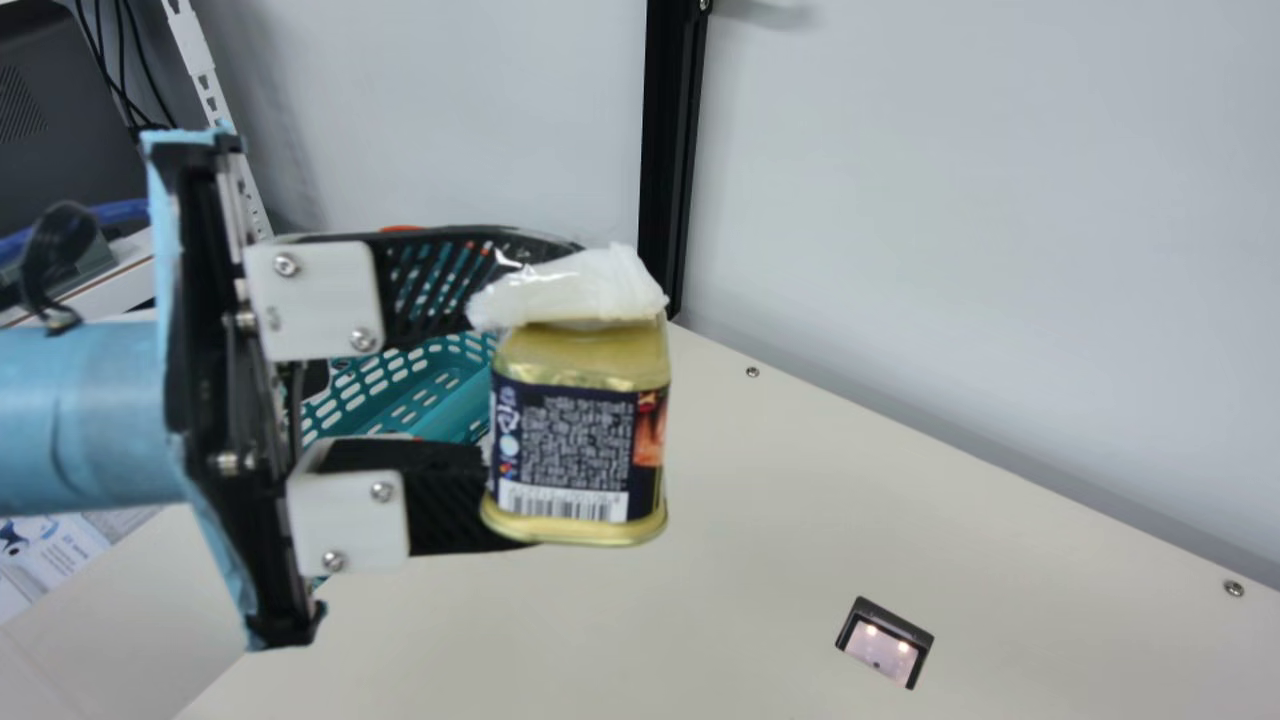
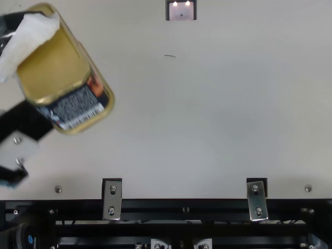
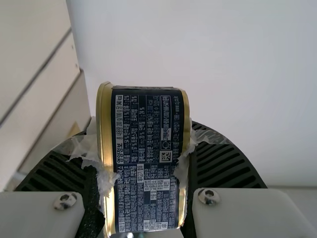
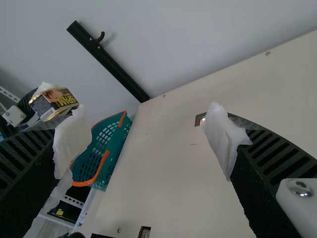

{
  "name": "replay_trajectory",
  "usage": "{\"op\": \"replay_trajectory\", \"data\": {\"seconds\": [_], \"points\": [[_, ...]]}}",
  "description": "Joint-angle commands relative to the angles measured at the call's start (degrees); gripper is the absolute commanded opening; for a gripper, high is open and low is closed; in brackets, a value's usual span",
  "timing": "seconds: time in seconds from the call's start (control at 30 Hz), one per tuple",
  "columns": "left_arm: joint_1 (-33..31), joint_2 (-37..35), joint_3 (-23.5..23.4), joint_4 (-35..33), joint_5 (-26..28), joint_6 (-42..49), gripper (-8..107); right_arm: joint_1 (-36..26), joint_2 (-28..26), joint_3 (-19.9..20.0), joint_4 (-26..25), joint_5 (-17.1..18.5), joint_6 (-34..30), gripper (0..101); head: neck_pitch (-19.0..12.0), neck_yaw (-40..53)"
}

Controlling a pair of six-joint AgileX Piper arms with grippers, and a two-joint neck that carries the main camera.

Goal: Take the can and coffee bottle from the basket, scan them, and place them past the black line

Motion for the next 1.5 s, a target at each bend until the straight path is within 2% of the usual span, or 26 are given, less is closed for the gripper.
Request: {"op": "replay_trajectory", "data": {"seconds": [0.0,0.17,0.3,0.47,0.77,1.0,1.1,1.13,1.17,1.27,1.47], "points": [[0.4,1.5,-0.8,3.4,-2.8,4.0,10,0.0,0.0,0.0,0.0,0.0,0.0,101,-1.0,0.6],[-1.3,5.0,-2.7,10.3,-10.4,12.3,10,0.0,0.0,0.0,0.0,0.0,0.0,101,-1.0,0.6],[-5.3,7.4,-3.3,12.6,-16.4,19.6,10,0.0,0.0,0.0,0.0,0.0,0.0,101,-0.8,0.4],[-11.3,9.0,-2.1,15.9,-25.0,29.7,10,0.0,0.0,0.0,0.0,0.0,0.0,101,1.8,-6.3],[-22.6,9.1,4.8,17.4,-40.4,45.9,10,0.0,0.0,0.0,0.0,0.0,0.0,101,5.4,-23.4],[-31.4,8.1,10.3,14.8,-52.0,58.8,10,0.0,0.0,0.0,0.0,0.0,0.0,101,8.0,-31.9],[-35.1,7.5,12.2,13.6,-56.6,62.7,10,0.0,0.0,0.0,0.0,0.0,0.0,101,8.0,-31.9],[-36.0,7.3,12.7,13.2,-57.1,63.1,10,0.0,0.0,0.0,0.0,0.0,0.0,101,8.0,-31.9],[-33.8,7.4,12.0,13.5,-54.2,60.3,10,0.0,0.0,0.0,0.0,0.0,0.0,101,8.0,-31.9],[-35.9,7.3,12.7,13.1,-56.7,62.9,10,0.0,0.0,0.0,0.0,0.0,0.0,101,8.0,-31.9],[-35.9,7.3,12.6,12.8,-57.2,63.1,10,0.0,0.0,0.0,0.0,0.0,0.0,101,8.0,-31.9]]}}
